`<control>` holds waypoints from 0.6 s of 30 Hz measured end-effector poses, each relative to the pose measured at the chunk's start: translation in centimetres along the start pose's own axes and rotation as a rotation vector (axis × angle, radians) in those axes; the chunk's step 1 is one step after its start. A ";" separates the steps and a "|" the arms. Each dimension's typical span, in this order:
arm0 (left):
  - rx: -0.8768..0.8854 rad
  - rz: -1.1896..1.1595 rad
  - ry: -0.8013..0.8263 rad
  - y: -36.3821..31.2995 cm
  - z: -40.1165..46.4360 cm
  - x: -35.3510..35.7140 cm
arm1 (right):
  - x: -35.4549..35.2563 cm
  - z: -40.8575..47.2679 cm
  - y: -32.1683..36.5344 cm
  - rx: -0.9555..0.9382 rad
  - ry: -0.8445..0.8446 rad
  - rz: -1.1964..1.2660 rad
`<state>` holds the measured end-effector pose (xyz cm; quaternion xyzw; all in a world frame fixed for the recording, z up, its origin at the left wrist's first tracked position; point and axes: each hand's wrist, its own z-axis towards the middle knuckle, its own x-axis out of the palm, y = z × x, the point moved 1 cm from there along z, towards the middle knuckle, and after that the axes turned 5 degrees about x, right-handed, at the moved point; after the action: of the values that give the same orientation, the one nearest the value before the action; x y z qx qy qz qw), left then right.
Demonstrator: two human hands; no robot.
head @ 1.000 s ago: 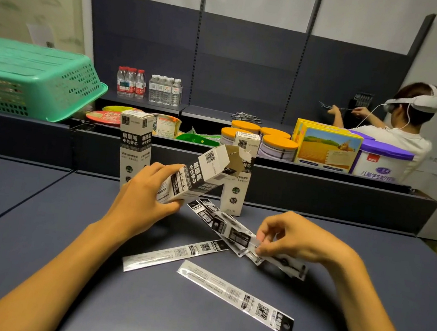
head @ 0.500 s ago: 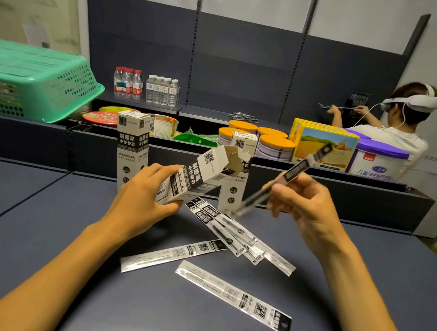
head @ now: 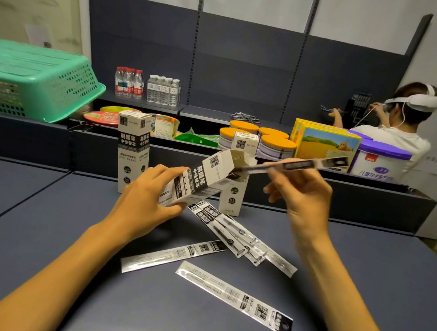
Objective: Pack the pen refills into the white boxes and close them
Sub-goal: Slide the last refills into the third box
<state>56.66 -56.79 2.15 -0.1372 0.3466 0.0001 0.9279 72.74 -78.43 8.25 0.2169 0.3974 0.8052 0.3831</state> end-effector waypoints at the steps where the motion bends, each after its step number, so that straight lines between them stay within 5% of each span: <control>1: 0.001 -0.001 0.003 0.0 0.0 0.0 | 0.4 -0.1 -0.4 0.015 0.065 -0.055; 4: 0.005 -0.001 0.009 0.0 0.0 0.1 | 1.2 -0.3 -0.9 0.113 0.199 -0.112; 10: 0.004 -0.008 0.001 -0.1 0.0 0.0 | 0.9 -0.3 -0.6 0.018 0.104 -0.124; 15: 0.004 -0.011 0.022 -0.2 -0.1 0.2 | 2.0 -0.6 -1.4 0.072 0.330 -0.143; 18: -0.003 0.006 0.004 0.0 -0.1 0.1 | 1.9 -0.5 -1.1 0.117 0.237 -0.059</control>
<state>56.68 -56.78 2.02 -0.1374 0.3490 0.0030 0.9270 71.77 -76.74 7.11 0.1302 0.4925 0.7889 0.3437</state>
